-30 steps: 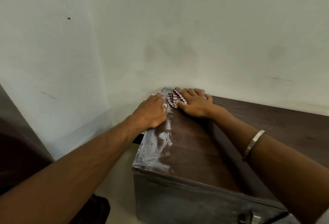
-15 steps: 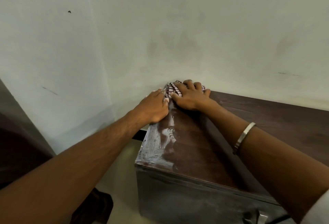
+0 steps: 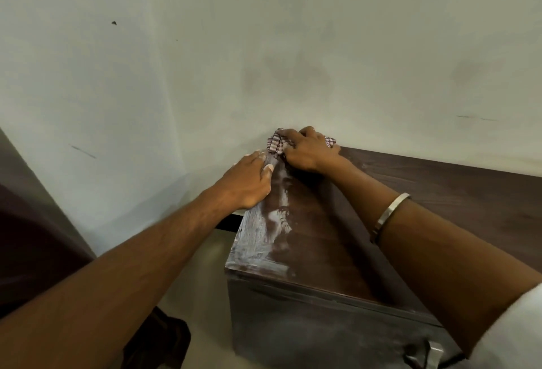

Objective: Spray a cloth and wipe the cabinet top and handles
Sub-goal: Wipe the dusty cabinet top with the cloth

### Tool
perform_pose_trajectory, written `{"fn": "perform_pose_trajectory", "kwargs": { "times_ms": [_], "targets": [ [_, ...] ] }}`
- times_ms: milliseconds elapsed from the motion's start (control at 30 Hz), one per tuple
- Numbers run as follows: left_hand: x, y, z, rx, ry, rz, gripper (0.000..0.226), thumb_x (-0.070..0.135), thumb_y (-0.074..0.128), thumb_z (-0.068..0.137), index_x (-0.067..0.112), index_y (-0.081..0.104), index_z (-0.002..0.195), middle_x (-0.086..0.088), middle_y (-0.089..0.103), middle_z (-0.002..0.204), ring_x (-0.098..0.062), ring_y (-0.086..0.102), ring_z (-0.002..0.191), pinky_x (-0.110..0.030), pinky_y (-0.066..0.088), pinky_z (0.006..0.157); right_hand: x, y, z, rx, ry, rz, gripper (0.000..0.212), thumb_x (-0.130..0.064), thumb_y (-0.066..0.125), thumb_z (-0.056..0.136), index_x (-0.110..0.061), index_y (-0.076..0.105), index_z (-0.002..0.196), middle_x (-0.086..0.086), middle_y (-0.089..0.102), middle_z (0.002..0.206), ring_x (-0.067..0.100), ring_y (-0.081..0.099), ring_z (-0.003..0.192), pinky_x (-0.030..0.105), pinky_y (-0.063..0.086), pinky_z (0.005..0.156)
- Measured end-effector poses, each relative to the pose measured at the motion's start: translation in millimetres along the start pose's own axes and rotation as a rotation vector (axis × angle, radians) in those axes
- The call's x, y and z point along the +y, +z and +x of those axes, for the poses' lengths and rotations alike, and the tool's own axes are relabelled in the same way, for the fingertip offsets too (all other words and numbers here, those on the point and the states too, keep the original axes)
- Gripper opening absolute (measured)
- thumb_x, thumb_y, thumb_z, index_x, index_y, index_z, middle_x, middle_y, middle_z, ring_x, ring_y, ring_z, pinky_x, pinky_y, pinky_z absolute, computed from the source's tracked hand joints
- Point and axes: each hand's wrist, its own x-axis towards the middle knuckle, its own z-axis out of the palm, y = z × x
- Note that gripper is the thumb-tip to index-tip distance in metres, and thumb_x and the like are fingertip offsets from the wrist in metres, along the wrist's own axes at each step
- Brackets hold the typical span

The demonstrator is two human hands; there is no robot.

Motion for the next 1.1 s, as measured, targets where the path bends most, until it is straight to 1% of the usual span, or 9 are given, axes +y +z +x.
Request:
{"fn": "perform_pose_trajectory", "kwargs": {
  "times_ms": [67, 167, 300, 400, 567, 733, 833, 1000, 1100],
  "targets": [
    [2, -1, -3, -0.007, 0.000, -0.007, 0.056, 0.035, 0.018, 0.105, 0.008, 0.014, 0.154, -0.006, 0.010, 0.162, -0.016, 0.006, 0.150, -0.030, 0.005, 0.122, -5, 2, 3, 0.008, 0.024, -0.024, 0.049, -0.036, 0.038, 0.095, -0.049, 0.031, 0.142, 0.002, 0.020, 0.155, 0.033, 0.013, 0.144, 0.069, 0.004, 0.110],
    [0, -4, -4, -0.003, -0.009, 0.004, 0.057, 0.036, 0.017, 0.104, 0.008, 0.015, 0.154, -0.007, 0.011, 0.162, -0.017, 0.008, 0.150, -0.032, 0.007, 0.123, -17, 7, 5, 0.004, 0.028, -0.040, 0.048, -0.035, 0.036, 0.097, -0.052, 0.031, 0.142, 0.002, 0.018, 0.155, 0.034, 0.009, 0.145, 0.070, 0.001, 0.109],
    [0, -4, -8, -0.003, 0.004, 0.020, 0.056, 0.035, 0.017, 0.104, 0.010, 0.016, 0.154, -0.007, 0.015, 0.161, -0.018, 0.012, 0.149, -0.033, 0.009, 0.123, -8, 9, -14, -0.002, -0.083, -0.039, 0.043, -0.045, 0.030, 0.099, -0.055, 0.028, 0.141, 0.000, 0.016, 0.157, 0.031, 0.008, 0.146, 0.066, 0.005, 0.111],
    [2, -4, -16, -0.016, -0.007, 0.006, 0.056, 0.037, 0.017, 0.104, 0.010, 0.014, 0.154, -0.006, 0.012, 0.162, -0.017, 0.008, 0.150, -0.031, 0.007, 0.123, 8, 7, -20, -0.007, -0.115, -0.050, 0.042, -0.052, 0.028, 0.099, -0.058, 0.026, 0.140, -0.003, 0.018, 0.157, 0.026, 0.012, 0.146, 0.063, 0.008, 0.112],
    [-2, -3, -29, -0.051, -0.024, 0.013, 0.058, 0.040, 0.017, 0.104, 0.011, 0.015, 0.154, -0.005, 0.010, 0.162, -0.017, 0.007, 0.150, -0.037, 0.009, 0.123, -1, 3, -10, -0.044, -0.022, -0.050, 0.046, -0.047, 0.028, 0.100, -0.055, 0.020, 0.145, -0.004, 0.008, 0.161, 0.030, 0.002, 0.148, 0.067, 0.003, 0.112],
    [0, -7, -39, -0.027, 0.006, 0.010, 0.058, 0.040, 0.017, 0.103, 0.013, 0.018, 0.154, -0.005, 0.015, 0.161, -0.018, 0.014, 0.149, -0.038, 0.012, 0.122, -10, 8, -46, -0.077, -0.122, -0.018, 0.044, -0.049, 0.028, 0.100, -0.058, 0.022, 0.143, -0.006, 0.008, 0.161, 0.028, -0.001, 0.148, 0.066, 0.000, 0.112],
    [9, -8, -49, -0.019, -0.001, 0.008, 0.056, 0.038, 0.019, 0.104, 0.013, 0.016, 0.154, -0.004, 0.013, 0.162, -0.016, 0.011, 0.149, -0.036, 0.010, 0.123, 3, 9, -65, -0.057, -0.155, -0.023, 0.043, -0.053, 0.026, 0.099, -0.060, 0.021, 0.141, -0.007, 0.011, 0.160, 0.024, 0.003, 0.148, 0.062, 0.002, 0.113],
    [13, -8, -70, -0.039, -0.032, 0.021, 0.056, 0.039, 0.017, 0.104, 0.014, 0.014, 0.154, -0.003, 0.010, 0.163, -0.016, 0.006, 0.150, -0.034, 0.007, 0.123, -4, 2, -59, -0.095, -0.050, -0.019, 0.045, -0.049, 0.026, 0.101, -0.058, 0.017, 0.144, -0.005, 0.004, 0.162, 0.028, -0.004, 0.148, 0.066, -0.003, 0.112],
    [7, -10, -79, -0.036, -0.077, 0.053, 0.056, 0.036, 0.018, 0.104, 0.012, 0.014, 0.154, -0.005, 0.011, 0.162, -0.018, 0.009, 0.150, -0.034, 0.009, 0.123, -21, 6, -69, -0.110, -0.073, -0.009, 0.046, -0.045, 0.026, 0.101, -0.056, 0.017, 0.145, -0.004, 0.001, 0.163, 0.029, -0.008, 0.148, 0.066, -0.007, 0.111]
  ]
}}
